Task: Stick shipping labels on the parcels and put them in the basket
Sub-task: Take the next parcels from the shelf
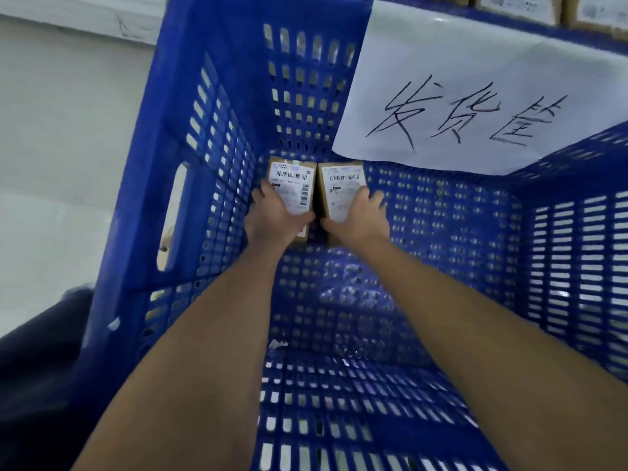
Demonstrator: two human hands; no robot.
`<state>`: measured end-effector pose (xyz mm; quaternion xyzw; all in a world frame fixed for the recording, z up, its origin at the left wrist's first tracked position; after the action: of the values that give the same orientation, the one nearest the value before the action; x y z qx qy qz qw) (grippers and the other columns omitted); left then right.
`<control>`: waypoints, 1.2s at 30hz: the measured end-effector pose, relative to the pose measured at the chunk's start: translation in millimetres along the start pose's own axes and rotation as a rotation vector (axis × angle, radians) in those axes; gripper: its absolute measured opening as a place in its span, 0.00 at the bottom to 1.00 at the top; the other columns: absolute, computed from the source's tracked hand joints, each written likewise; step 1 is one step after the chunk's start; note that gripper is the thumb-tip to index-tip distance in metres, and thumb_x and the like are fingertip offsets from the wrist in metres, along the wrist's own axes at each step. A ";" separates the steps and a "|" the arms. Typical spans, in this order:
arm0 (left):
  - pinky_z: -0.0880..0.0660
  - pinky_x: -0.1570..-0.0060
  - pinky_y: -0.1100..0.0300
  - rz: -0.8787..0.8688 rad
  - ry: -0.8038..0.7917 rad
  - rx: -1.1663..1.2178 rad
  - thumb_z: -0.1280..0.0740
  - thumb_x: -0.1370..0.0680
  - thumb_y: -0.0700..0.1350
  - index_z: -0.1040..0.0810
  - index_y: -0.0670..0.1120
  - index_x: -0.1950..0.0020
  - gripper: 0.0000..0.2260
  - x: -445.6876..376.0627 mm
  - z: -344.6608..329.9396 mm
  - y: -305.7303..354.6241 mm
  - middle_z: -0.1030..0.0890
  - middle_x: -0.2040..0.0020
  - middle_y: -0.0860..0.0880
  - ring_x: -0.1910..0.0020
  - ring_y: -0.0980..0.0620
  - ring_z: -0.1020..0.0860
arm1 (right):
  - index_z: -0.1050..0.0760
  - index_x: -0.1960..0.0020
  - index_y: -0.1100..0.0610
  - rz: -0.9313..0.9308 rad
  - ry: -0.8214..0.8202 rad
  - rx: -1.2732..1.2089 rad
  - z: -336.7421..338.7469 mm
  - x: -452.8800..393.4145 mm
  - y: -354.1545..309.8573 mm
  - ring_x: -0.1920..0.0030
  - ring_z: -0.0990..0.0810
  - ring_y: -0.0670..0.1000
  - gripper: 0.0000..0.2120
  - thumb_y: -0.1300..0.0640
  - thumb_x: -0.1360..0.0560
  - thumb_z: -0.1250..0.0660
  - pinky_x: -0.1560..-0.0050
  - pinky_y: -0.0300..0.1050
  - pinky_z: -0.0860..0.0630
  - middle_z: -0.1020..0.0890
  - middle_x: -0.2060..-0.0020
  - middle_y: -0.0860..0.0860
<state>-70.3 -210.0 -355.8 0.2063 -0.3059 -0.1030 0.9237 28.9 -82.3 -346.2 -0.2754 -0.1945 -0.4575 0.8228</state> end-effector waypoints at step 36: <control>0.32 0.35 0.45 -0.041 0.015 -0.020 0.35 0.24 0.60 0.57 0.45 0.21 0.43 -51.9 0.6 -10.6 0.45 0.22 0.41 0.26 0.41 0.40 | 0.44 0.29 0.50 0.047 0.051 -0.241 -18.0 -34.6 -13.3 0.36 0.32 0.57 0.35 0.41 0.28 0.31 0.52 0.48 0.30 0.35 0.35 0.55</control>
<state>-112.4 -203.3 -387.2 0.2039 -0.2938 -0.1235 0.9257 1.2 -77.0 -376.3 -0.3649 -0.1106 -0.4649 0.7991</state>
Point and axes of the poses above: each hand's wrist, its own x-axis away from the middle knuckle, its own z-axis out of the back of the hand, y = z × x, the point moved 5 cm from there along -x, towards the middle knuckle
